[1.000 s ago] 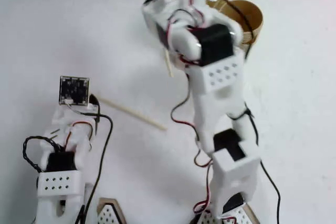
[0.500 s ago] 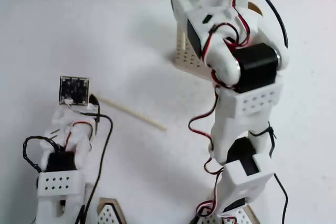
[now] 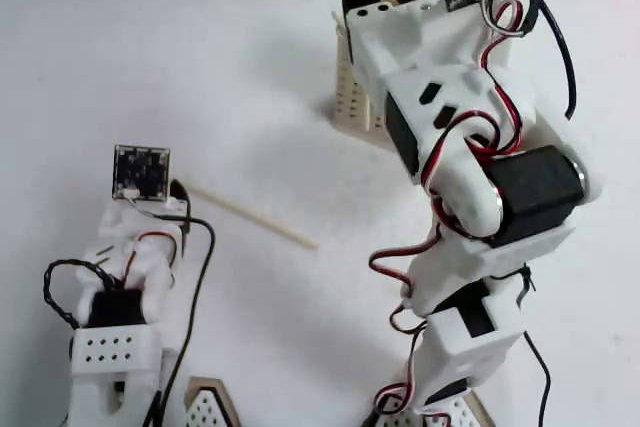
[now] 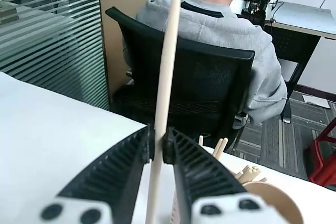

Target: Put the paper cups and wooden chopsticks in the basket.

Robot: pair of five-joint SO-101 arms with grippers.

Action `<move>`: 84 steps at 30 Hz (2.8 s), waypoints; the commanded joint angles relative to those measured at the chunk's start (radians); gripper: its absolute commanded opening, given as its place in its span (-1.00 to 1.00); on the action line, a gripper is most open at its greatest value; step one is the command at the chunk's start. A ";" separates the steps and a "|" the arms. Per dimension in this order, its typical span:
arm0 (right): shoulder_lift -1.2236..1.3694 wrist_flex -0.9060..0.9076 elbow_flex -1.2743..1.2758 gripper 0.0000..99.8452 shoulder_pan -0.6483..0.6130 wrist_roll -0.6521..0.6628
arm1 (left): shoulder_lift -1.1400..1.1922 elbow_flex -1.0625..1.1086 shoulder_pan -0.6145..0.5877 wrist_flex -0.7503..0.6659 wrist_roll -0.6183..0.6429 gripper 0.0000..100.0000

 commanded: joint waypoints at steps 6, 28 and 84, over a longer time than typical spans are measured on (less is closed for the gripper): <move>-0.047 0.007 -0.023 -0.97 0.013 -0.009 | -0.019 -0.008 -0.010 -0.026 0.000 -0.78; -0.282 -0.481 0.618 -0.97 0.111 -0.095 | -0.019 -0.008 -0.005 -0.026 0.000 -0.78; -0.440 -0.512 1.649 -0.63 -0.288 0.296 | -0.019 -0.015 -0.120 -0.048 0.078 -0.78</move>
